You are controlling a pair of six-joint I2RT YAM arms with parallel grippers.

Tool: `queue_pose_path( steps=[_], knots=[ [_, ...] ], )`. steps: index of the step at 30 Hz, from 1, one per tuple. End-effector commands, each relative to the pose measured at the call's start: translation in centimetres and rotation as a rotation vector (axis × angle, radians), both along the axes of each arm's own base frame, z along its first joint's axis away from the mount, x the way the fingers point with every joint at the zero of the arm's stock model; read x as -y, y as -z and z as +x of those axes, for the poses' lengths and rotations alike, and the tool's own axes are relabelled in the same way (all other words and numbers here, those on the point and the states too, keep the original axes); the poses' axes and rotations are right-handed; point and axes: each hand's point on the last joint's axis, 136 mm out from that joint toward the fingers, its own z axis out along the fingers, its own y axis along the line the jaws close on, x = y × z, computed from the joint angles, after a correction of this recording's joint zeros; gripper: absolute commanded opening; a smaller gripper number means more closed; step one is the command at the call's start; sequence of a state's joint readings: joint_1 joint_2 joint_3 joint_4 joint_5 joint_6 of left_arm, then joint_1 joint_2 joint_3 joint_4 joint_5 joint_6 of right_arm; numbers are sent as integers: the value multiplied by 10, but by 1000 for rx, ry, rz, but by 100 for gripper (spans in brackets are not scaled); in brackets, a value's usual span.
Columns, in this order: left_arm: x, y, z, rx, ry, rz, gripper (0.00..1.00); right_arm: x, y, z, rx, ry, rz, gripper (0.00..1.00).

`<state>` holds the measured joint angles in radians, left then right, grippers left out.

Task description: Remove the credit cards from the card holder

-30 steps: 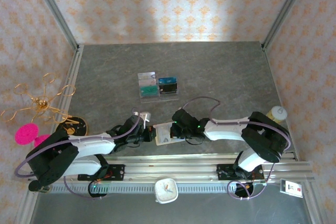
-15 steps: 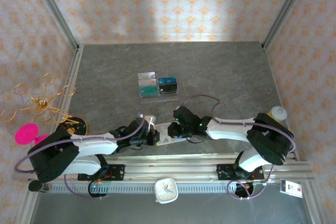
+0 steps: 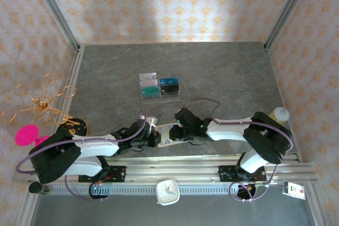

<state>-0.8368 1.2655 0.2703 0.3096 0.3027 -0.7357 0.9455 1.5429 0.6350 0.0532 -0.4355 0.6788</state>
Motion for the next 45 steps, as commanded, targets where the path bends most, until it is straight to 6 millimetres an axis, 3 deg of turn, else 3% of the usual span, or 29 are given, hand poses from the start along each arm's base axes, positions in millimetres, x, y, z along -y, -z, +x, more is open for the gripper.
queue_pose_path(
  steps=[1,11,20,24,29,32,37,40,45],
  knots=[
    [-17,21,-7,-48,-25,68,0,-4,3,-5,-19,-18,29,15],
    [-16,18,-6,-44,-19,58,0,-4,9,-7,-39,-12,31,0],
    [-24,6,0,-16,-47,48,0,53,15,17,87,176,-229,0],
    [-22,-2,5,-4,-44,40,0,42,4,18,116,159,-205,0],
    [1,-44,19,78,-35,-73,0,28,-7,17,144,135,-175,0],
    [13,-53,24,93,-12,-98,2,19,-9,12,131,114,-142,0],
    [26,-47,26,105,15,-63,9,19,-28,19,198,138,-116,18],
    [29,-45,30,117,7,-51,13,20,-36,20,223,136,-100,20],
    [30,-39,31,129,10,-6,31,19,-36,19,168,106,-12,27]
  ],
)
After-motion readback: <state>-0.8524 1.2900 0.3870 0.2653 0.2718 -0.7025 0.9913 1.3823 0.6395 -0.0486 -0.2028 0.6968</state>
